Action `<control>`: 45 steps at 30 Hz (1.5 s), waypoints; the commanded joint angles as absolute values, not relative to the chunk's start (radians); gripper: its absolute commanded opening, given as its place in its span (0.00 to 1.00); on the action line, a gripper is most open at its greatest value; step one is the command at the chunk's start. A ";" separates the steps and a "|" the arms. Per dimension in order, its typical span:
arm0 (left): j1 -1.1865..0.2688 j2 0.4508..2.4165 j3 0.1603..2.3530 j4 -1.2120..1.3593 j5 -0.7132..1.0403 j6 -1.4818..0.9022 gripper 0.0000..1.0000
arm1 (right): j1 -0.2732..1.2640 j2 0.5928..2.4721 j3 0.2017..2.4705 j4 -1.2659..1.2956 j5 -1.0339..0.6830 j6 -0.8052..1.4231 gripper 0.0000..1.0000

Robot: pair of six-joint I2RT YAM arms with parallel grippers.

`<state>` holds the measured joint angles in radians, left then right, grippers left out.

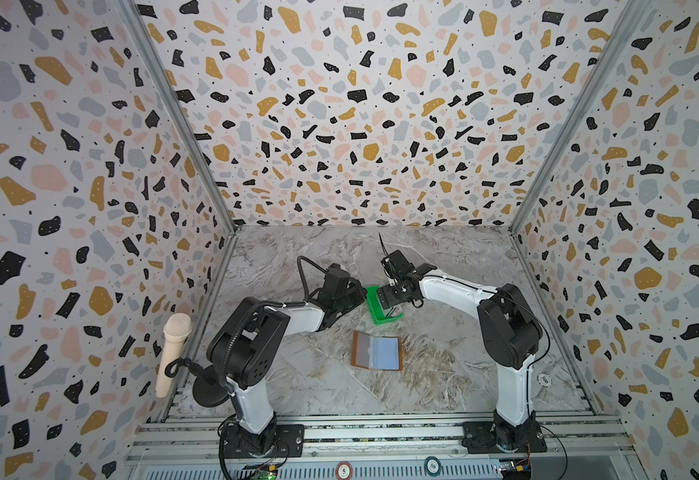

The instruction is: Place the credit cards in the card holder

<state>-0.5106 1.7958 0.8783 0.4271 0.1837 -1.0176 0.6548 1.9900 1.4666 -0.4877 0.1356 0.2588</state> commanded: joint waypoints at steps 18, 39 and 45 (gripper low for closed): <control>-0.503 1.815 0.887 0.454 0.189 -1.005 0.00 | 0.676 2.101 1.607 -0.563 0.092 0.214 0.91; -0.502 1.805 0.877 0.455 0.190 -0.999 0.00 | 0.666 2.015 1.577 -0.579 0.224 0.227 0.85; -0.502 1.809 0.877 0.457 0.188 -1.002 0.00 | 0.668 2.004 1.569 -0.580 0.227 0.229 0.80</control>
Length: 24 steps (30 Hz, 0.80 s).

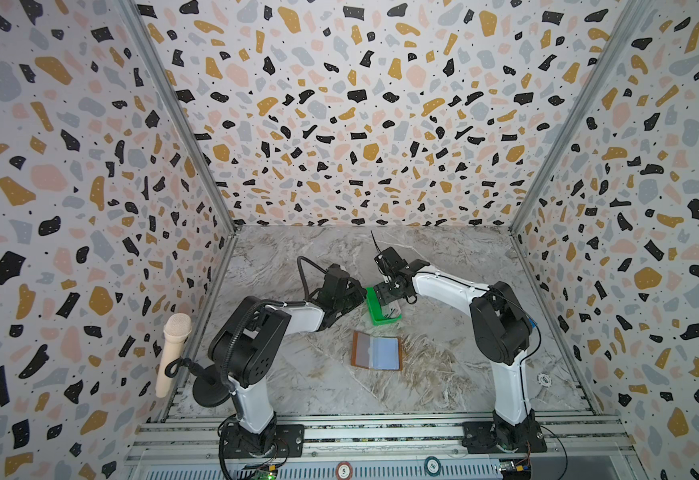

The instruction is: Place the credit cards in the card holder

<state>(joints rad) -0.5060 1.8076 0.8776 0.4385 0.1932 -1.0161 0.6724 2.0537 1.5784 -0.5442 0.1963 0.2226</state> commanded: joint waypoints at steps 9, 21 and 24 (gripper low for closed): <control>-0.502 1.815 0.876 0.465 0.193 -1.004 0.00 | 0.670 1.993 1.563 -0.564 0.144 0.225 0.85; -0.502 1.817 0.875 0.476 0.200 -1.010 0.00 | 0.673 2.000 1.560 -0.529 0.093 0.254 0.90; -0.502 1.816 0.873 0.477 0.202 -1.011 0.00 | 0.668 2.009 1.565 -0.542 0.119 0.254 0.88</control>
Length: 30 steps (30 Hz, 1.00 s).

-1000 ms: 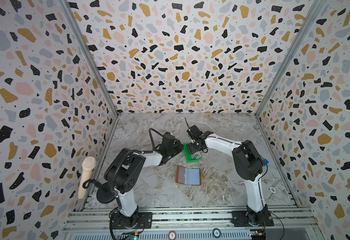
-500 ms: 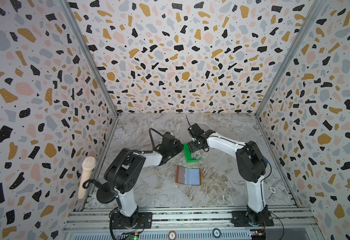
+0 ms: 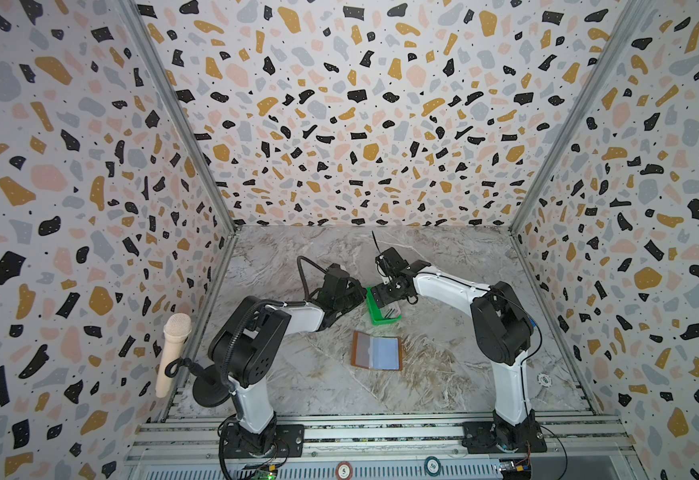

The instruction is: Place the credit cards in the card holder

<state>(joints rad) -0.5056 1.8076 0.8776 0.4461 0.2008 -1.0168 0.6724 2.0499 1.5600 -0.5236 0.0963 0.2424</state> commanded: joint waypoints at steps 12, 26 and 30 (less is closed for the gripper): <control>-0.502 1.816 0.876 0.476 0.206 -1.012 0.00 | 0.673 2.077 1.615 -0.592 0.130 0.209 0.87; -0.502 1.818 0.877 0.477 0.206 -1.012 0.00 | 0.632 2.095 1.557 -0.586 0.131 0.230 0.84; -0.502 1.818 0.876 0.476 0.205 -1.012 0.00 | 0.636 2.049 1.561 -0.589 0.168 0.232 0.84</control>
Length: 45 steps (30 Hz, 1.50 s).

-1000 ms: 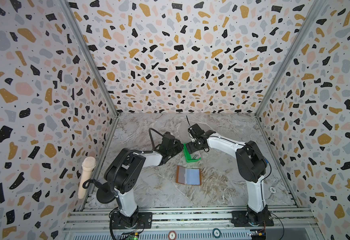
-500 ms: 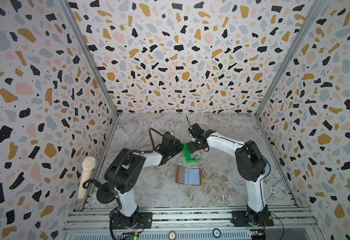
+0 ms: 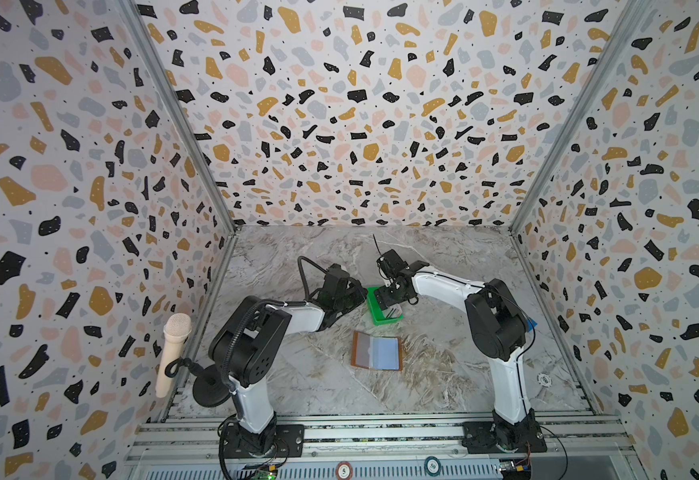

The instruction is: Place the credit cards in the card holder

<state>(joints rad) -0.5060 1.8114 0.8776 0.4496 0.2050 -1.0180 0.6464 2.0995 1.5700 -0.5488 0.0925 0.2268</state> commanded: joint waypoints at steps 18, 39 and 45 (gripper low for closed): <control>-0.502 1.824 0.873 0.482 0.207 -1.017 0.00 | 0.650 1.987 1.573 -0.623 0.248 0.226 0.81; -0.502 1.827 0.874 0.491 0.216 -1.023 0.00 | 0.634 2.047 1.573 -0.588 -0.006 0.248 0.88; -0.502 1.830 0.871 0.501 0.222 -1.028 0.00 | 0.619 2.095 1.559 -0.605 -0.019 0.245 0.86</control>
<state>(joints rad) -0.5056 1.8133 0.8776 0.4591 0.2222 -1.0336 0.6250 2.0693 1.5700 -0.5716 0.0032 0.2382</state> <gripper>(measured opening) 0.046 0.865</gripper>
